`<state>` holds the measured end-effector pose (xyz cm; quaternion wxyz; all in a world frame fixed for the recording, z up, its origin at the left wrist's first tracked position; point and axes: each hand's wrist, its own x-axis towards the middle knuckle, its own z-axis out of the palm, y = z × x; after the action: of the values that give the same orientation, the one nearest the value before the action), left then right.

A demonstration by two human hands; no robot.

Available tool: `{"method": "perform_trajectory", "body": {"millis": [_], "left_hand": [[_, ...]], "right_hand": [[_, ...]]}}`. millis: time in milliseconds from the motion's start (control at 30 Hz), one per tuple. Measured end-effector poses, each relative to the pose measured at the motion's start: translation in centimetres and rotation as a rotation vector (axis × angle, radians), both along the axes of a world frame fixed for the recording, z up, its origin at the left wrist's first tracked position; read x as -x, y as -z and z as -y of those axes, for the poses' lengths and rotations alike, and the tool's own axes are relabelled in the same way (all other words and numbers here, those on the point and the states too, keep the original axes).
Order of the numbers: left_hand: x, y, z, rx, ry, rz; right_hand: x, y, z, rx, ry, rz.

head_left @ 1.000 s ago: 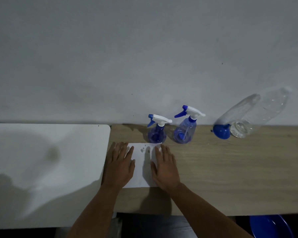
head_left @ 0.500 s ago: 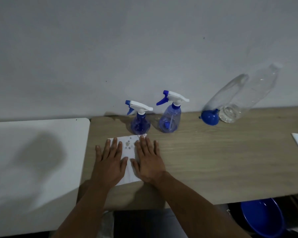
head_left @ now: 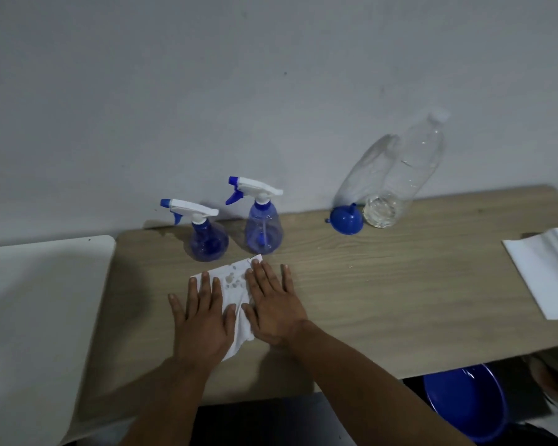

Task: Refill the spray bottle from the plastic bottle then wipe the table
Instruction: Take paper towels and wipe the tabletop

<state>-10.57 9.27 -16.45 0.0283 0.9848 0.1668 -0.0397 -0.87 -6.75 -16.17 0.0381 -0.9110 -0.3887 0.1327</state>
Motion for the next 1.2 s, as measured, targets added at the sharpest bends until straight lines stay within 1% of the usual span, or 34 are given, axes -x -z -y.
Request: {"method": "perform_trajectory", "body": {"millis": [200, 300, 400, 700, 900, 967, 1033, 1133, 1200], "left_hand": [[-2.5, -0.2, 5.1, -0.031, -0.003, -0.005], [-4.2, -0.2, 8.0, -0.027, 0.029, -0.002], [-6.6, -0.3, 12.2, -0.008, 0.056, 0.015], [-14.1, -1.0, 25.6, 0.017, 0.145, -0.003], [-19.4, -1.2, 32.4, 0.045, 0.253, -0.01], [-20.6, -1.6, 33.4, 0.077, 0.249, -0.015], [-21.0, -2.1, 33.7, 0.111, 0.231, 0.024], [-20.8, -2.6, 33.3, 0.093, 0.235, 0.088], [-20.4, -2.3, 32.7, 0.072, 0.26, 0.073]], "right_hand": [[-3.4, -0.7, 5.9, 0.012, -0.077, 0.004], [-6.1, -0.6, 10.1, 0.016, -0.145, 0.021], [-9.2, -0.5, 14.7, 0.012, -0.159, 0.019], [-14.9, -1.7, 29.1, 0.027, -0.039, 0.005], [-17.5, -2.5, 37.4, 0.05, 0.083, -0.012], [-18.0, -2.9, 38.7, 0.032, 0.093, -0.043], [-18.0, -3.6, 38.6, -0.045, 0.135, -0.06], [-17.4, -4.1, 36.8, -0.167, 0.213, 0.02], [-16.5, -3.5, 35.4, -0.153, 0.249, -0.005]]}}
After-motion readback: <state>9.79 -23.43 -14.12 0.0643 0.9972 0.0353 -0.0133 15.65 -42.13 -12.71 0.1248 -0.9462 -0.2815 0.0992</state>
